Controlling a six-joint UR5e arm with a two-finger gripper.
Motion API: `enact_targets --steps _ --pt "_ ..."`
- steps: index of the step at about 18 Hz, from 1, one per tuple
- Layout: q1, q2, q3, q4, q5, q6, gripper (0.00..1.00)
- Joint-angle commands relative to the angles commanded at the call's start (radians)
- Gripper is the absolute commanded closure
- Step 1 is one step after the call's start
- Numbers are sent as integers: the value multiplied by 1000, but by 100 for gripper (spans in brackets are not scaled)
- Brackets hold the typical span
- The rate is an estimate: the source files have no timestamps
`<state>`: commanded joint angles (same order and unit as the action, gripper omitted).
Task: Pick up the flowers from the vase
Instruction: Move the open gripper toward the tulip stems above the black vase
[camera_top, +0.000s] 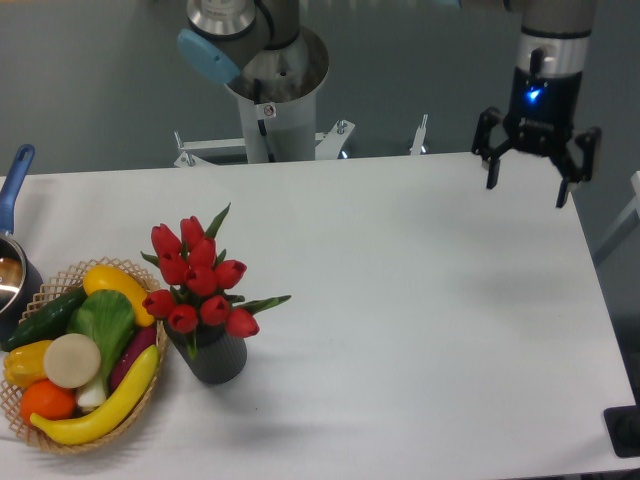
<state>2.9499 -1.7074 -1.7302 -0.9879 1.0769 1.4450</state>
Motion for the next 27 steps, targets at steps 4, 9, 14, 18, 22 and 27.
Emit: enact_targets --steps 4,9,14,18,22,27 --pt "9 8 -80 34 -124 0 0" --pt "-37 28 -149 49 -282 -69 0" --pt "-139 -11 -147 51 -356 -87 0" --pt "-209 -37 -141 98 -391 -84 0" --pt "-274 -43 -154 104 -414 -78 0" --pt "-331 -38 -167 106 -422 -78 0"
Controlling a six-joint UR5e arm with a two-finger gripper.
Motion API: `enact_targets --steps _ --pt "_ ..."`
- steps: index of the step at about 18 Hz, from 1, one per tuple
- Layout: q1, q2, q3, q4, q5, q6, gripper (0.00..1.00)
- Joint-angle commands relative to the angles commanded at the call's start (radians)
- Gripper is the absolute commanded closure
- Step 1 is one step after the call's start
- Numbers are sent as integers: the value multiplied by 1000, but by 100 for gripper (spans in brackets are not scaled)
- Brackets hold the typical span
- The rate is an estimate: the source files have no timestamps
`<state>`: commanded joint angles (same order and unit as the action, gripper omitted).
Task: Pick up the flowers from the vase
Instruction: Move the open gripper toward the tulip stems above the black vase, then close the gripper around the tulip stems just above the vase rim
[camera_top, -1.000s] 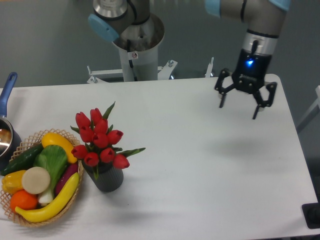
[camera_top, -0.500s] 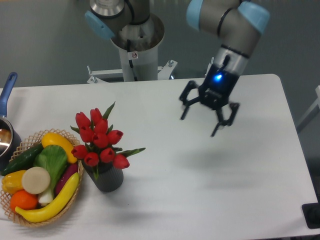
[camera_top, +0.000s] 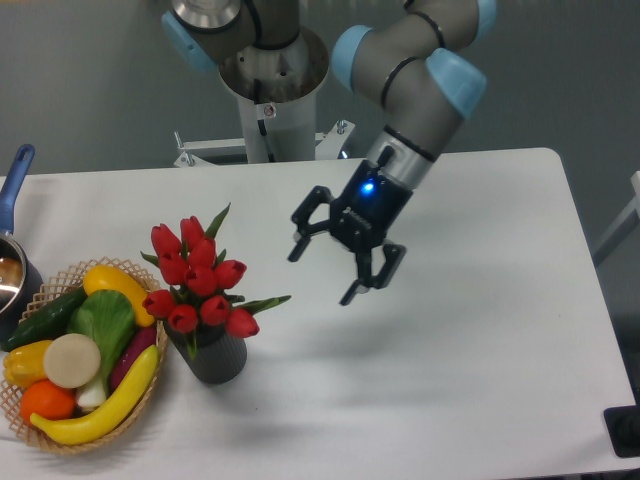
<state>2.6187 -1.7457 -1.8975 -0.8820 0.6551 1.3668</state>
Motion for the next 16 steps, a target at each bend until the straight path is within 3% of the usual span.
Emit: enact_targets --steps 6,16 --pt "-86 -18 -2 31 -15 -2 0" --pt "-129 -52 0 38 -46 -8 0"
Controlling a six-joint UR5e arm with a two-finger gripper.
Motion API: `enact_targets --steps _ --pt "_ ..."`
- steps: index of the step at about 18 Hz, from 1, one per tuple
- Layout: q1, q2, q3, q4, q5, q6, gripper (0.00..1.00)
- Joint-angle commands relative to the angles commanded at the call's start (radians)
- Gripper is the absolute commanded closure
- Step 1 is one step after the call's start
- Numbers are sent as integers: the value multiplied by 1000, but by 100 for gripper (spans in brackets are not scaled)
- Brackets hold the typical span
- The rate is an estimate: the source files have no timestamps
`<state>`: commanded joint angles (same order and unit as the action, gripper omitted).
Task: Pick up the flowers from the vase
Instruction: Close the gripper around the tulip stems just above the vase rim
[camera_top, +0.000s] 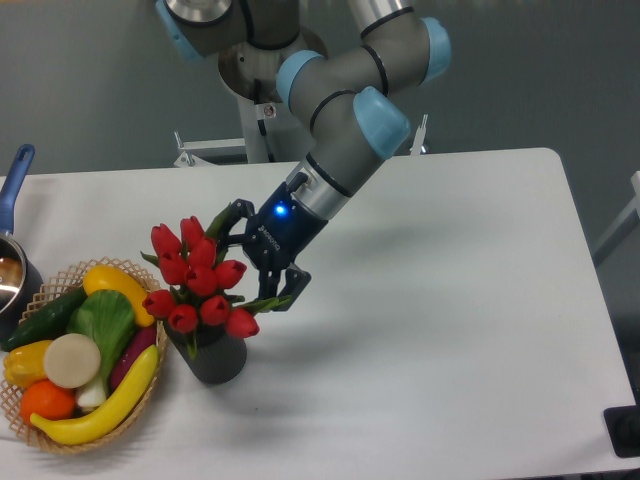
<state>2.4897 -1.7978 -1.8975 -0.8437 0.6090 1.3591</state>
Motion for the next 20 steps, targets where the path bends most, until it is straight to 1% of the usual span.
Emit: enact_targets --steps 5,7,11,14,15,17,20 --pt "-18 -26 11 11 -18 -5 0" --pt "-23 -29 11 12 -21 -9 0" --pt "-25 -35 11 12 -71 -21 0" --pt "-26 -40 11 12 -74 -28 0" --pt "-26 -43 12 12 -74 -28 4" --pt "-26 -45 12 12 -74 -28 22" --pt "-25 -46 15 14 -75 -26 38"
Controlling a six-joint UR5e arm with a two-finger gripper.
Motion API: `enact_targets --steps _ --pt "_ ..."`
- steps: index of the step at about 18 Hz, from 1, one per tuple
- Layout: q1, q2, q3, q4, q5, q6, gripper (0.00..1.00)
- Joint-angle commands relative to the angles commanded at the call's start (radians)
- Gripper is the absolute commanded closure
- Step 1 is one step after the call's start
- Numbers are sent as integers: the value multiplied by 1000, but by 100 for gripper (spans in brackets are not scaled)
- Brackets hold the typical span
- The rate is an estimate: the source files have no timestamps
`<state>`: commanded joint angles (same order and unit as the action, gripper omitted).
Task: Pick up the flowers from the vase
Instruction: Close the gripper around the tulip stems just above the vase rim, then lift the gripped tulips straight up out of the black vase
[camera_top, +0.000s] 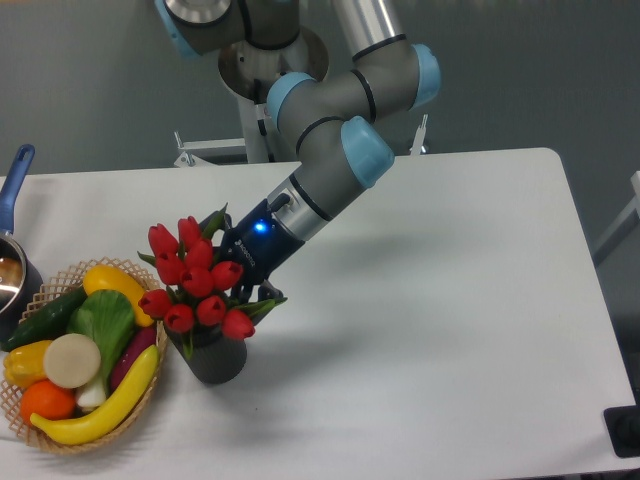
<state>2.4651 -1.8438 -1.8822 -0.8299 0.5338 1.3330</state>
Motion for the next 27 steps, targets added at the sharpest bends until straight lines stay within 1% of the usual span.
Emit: enact_targets --steps 1,2,3,4,16,18,22,27 --pt "2 0 2 0 0 0 42" --pt "2 2 6 -2 0 0 50" --pt "2 2 8 -2 2 0 54" --pt "3 2 8 -2 0 0 56" --pt "12 5 17 -2 0 -2 57" --pt "12 12 17 -2 -23 -2 57" --pt "15 35 26 -2 -51 -51 57" --pt "17 43 71 -2 -63 -129 57"
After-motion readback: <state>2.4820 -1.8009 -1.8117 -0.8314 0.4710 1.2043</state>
